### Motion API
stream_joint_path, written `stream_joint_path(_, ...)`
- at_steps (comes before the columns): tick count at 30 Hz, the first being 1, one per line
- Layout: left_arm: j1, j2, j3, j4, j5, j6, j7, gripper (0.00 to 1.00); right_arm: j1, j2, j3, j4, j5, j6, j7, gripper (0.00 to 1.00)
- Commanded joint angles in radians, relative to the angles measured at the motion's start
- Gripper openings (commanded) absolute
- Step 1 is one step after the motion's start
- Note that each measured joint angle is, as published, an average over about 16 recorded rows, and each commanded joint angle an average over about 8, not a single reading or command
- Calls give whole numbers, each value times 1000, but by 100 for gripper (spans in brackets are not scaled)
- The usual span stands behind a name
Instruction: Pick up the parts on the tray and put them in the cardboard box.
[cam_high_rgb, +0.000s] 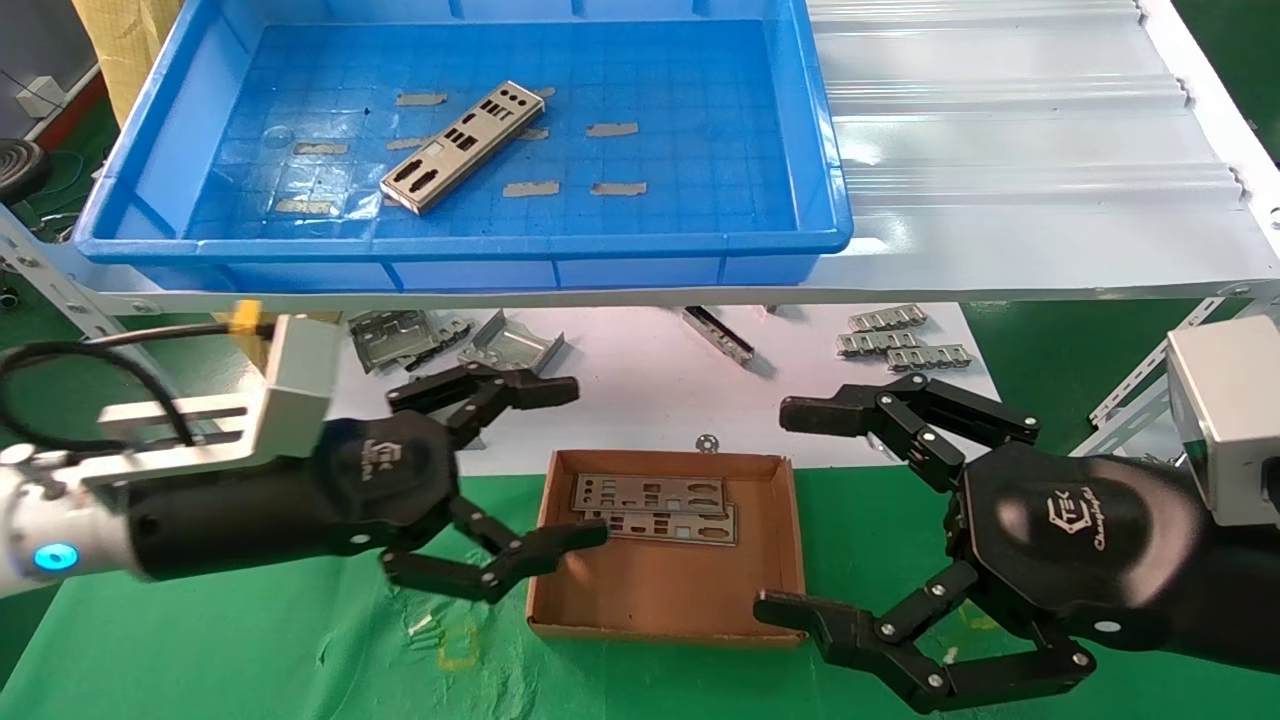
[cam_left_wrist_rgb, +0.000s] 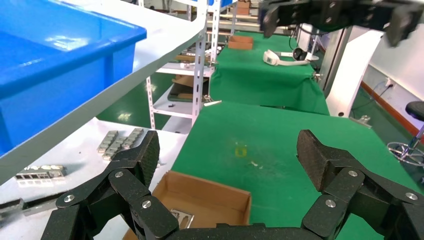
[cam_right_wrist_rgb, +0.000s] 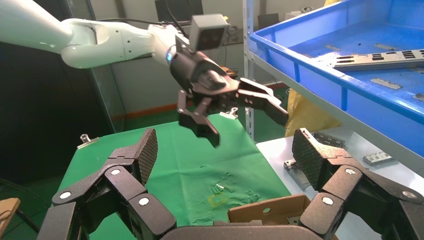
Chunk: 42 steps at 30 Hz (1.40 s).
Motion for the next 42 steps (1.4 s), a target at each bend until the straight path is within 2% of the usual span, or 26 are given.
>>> stream_joint_path(1,17,-23,-19,-37,-8,1,-20,100,0,0,0,0,0,0,0,100)
stream_joint_path(24,205,-271,-231,-434,-94,12,-238,100,0,0,0,0,0,0,0,100)
stream_joint_path(29,220,-291,-248,-466,-103,14,-250,100,0,0,0,0,0,0,0,100)
stream_joint_path(42,210,-277,-236,-444,-98,13,-242,100,0,0,0,0,0,0,0,100)
